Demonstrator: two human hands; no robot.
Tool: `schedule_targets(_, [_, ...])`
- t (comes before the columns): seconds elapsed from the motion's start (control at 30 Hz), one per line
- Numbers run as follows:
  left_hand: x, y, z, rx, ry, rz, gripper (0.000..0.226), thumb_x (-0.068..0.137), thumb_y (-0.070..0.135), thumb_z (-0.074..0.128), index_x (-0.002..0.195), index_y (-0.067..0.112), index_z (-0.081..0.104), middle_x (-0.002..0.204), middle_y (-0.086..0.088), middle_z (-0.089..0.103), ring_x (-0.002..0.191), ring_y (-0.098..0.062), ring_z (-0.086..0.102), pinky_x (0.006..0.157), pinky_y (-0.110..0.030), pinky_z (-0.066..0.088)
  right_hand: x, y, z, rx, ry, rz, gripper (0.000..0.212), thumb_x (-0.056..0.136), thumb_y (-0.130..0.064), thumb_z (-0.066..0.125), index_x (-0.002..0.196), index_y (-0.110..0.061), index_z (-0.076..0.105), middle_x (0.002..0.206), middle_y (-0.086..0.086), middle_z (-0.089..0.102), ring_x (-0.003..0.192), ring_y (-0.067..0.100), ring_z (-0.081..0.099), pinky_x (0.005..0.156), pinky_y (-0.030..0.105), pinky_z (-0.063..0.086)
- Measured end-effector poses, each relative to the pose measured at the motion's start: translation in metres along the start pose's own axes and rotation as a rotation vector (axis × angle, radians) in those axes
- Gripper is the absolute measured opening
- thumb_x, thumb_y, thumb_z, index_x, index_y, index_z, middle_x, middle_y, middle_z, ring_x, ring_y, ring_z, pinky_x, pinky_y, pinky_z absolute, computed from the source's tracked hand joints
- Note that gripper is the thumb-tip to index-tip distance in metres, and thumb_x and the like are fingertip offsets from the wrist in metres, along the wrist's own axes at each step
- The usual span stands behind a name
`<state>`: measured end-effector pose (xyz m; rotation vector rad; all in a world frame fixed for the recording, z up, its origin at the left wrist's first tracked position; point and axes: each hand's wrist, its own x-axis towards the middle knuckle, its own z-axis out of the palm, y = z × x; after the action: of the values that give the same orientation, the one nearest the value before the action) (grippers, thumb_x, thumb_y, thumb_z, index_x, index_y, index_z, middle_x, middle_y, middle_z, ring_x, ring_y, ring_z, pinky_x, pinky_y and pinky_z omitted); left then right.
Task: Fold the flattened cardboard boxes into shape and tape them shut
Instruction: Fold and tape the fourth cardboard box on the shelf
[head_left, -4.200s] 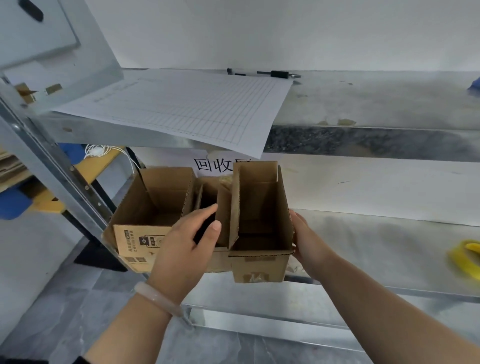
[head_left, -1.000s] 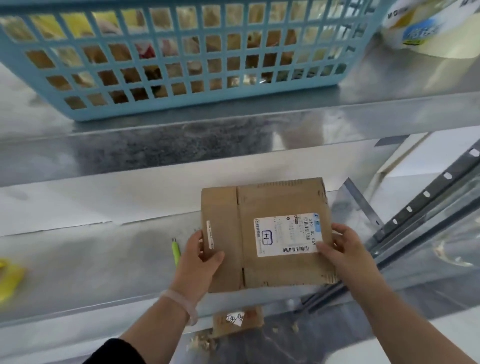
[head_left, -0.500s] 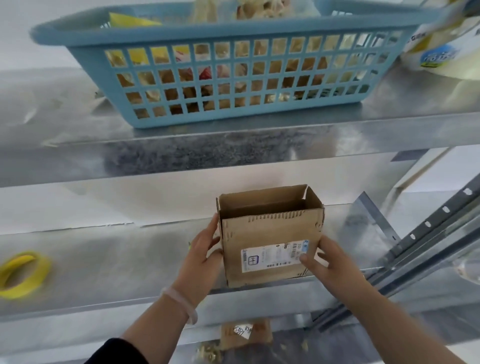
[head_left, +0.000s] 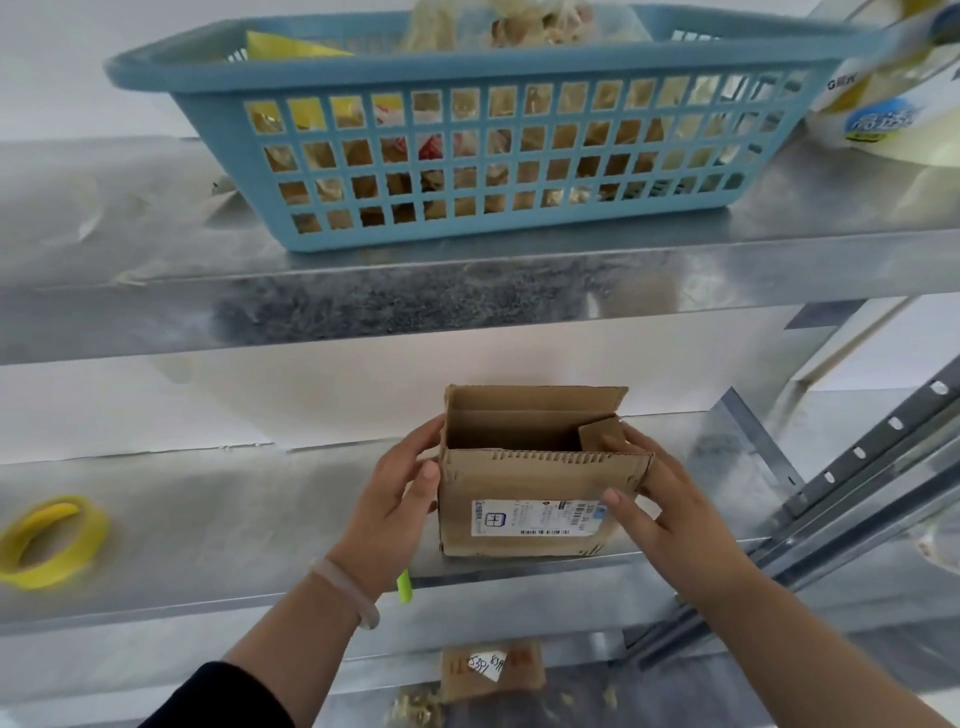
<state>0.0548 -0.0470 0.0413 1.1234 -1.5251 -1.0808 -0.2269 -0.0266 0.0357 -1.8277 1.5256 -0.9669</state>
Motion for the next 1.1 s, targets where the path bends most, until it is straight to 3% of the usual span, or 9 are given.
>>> schedule_targets(0.07, [-0.001,-0.007,-0.007,0.205,-0.055,0.058,0.042,0.096,0.053,0.036,0.135,0.041,0.047,0.134,0.012,0.049,0.124,-0.014,0.049,0.094,-0.032,0.05,0.002,-0.007,-0.002,0.015,0.014,0.012,0.027,0.083,-0.06,0.048,0.108,-0.066,0.057,0.134,-0.053,0.028,0.124,-0.005,0.045,0.095,0.005,0.037])
schedule_targets(0.17, [-0.001,-0.006,-0.007,0.389,-0.135,0.083,0.04,0.086,0.074,0.035,0.114,0.049,0.051,0.134,0.027,0.033,0.12,0.002,0.044,0.086,-0.013,0.048,0.006,-0.009,-0.002,0.001,-0.008,-0.007,0.025,0.081,-0.062,0.046,0.1,-0.056,0.062,0.132,-0.049,0.033,0.121,-0.014,0.042,0.09,-0.002,0.035])
schedule_targets(0.33, [0.01,0.001,0.005,0.274,0.05,-0.053,0.013,0.095,0.028,0.055,0.094,0.033,0.067,0.122,0.011,0.047,0.113,0.007,0.044,0.08,-0.003,0.041,0.016,-0.006,-0.001,0.154,0.026,0.076,0.018,0.086,-0.04,0.062,0.101,-0.034,0.071,0.131,-0.019,0.05,0.113,-0.004,0.053,0.082,0.007,0.047])
schedule_targets(0.4, [0.016,0.0,0.005,0.3,0.099,-0.097,0.013,0.092,0.026,0.061,0.104,0.032,0.062,0.119,0.009,0.05,0.114,-0.001,0.048,0.083,-0.013,0.045,0.021,-0.006,-0.003,0.151,0.069,0.114,0.033,0.086,-0.032,0.071,0.117,-0.034,0.062,0.125,-0.018,0.053,0.113,0.001,0.056,0.079,0.015,0.052])
schedule_targets(0.5, [0.024,0.0,0.001,0.199,0.076,-0.183,0.065,0.087,0.029,0.068,0.138,0.046,0.03,0.118,0.013,0.05,0.109,-0.001,0.052,0.081,-0.02,0.05,0.031,-0.004,-0.009,0.138,0.025,0.152,0.085,0.081,-0.031,0.078,0.145,-0.049,0.024,0.13,-0.025,0.046,0.109,-0.001,0.055,0.079,0.022,0.053])
schedule_targets(0.57, [0.03,0.004,-0.001,0.259,0.013,-0.191,0.069,0.088,0.029,0.066,0.14,0.05,0.026,0.12,0.013,0.045,0.107,0.0,0.051,0.079,-0.015,0.047,0.038,0.0,-0.015,0.068,-0.061,0.126,0.098,0.081,-0.035,0.077,0.145,-0.06,0.007,0.138,-0.031,0.034,0.109,-0.001,0.054,0.084,0.025,0.052])
schedule_targets(0.77, [0.026,-0.007,-0.003,0.408,-0.024,-0.01,0.028,0.094,0.032,0.055,0.118,0.047,0.053,0.125,0.013,0.044,0.116,0.008,0.041,0.098,-0.013,0.04,0.043,0.009,-0.014,-0.083,-0.095,0.012,0.038,0.087,-0.05,0.058,0.124,-0.054,0.054,0.141,-0.038,0.038,0.13,-0.003,0.04,0.107,0.036,0.043])
schedule_targets(0.87, [0.016,-0.016,0.0,0.33,-0.09,-0.025,0.035,0.096,0.045,0.046,0.131,0.045,0.044,0.137,0.016,0.04,0.128,0.005,0.033,0.103,-0.011,0.033,0.031,0.012,-0.01,-0.108,-0.112,-0.017,0.052,0.084,-0.066,0.042,0.134,-0.052,0.048,0.151,-0.035,0.024,0.138,-0.01,0.025,0.115,0.032,0.031])
schedule_targets(1.1, [0.016,-0.016,0.01,0.371,-0.045,-0.005,0.039,0.089,0.058,0.048,0.127,0.054,0.037,0.127,0.03,0.039,0.123,0.007,0.038,0.101,-0.016,0.036,0.035,0.01,-0.014,-0.236,-0.242,-0.073,0.071,0.074,-0.072,0.057,0.138,-0.059,0.028,0.155,-0.026,0.008,0.139,-0.004,0.02,0.114,0.026,0.028])
